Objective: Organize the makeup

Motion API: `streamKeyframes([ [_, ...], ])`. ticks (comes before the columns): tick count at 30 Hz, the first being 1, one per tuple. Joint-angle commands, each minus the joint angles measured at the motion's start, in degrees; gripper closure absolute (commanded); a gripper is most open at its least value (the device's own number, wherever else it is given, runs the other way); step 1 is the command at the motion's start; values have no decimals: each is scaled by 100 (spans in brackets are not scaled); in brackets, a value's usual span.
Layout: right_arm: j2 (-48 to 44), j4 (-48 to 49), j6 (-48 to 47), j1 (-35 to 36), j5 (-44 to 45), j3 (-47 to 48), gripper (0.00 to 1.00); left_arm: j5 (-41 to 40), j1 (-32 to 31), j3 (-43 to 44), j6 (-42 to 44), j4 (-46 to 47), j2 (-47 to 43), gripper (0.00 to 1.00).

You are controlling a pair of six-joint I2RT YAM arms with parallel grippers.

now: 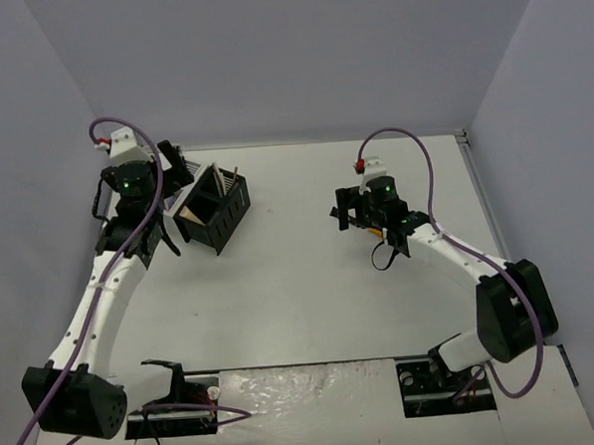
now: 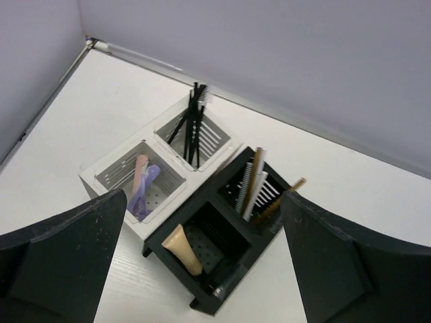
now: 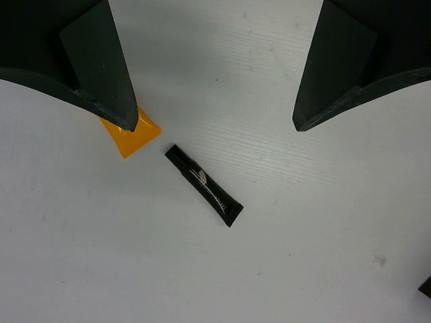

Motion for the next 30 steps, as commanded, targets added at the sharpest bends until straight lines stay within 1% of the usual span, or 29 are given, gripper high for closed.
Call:
streamKeyframes([
  [1,865,-284,-354,-387,-722,706,5,1005,30,639,100,-1528,-519,3],
  [4,1338,-477,-640,-505,-940,1160,7,1714,35,588,196,-1831,-699,3],
  [8,2036,-564,-916,-589,-1031,1517,9,2271,27,380,239,-2134,-823,3],
  [15,2763,-654,-936,-611,-1208,1734,15,2682,27,161,213,-2227,-945,3],
  [17,2898,-656,-936,-600,-1371,1696,20,2853,27,142,149,-2195,-952,3],
  [18,2922,-663,-936,-590,-1405,1669,24,2897,27,135,92,-2169,-945,3],
  [21,2923,-656,-927,-482,-1438,1523,40,3060,18,133,-37,-2090,-925,3],
  [25,2951,-638,-886,-88,-1199,1403,58,3298,-7,51,-278,-1884,-902,3],
  [30,3076,-619,-786,427,-933,1401,88,3539,-105,-6,-480,-1744,-813,3],
])
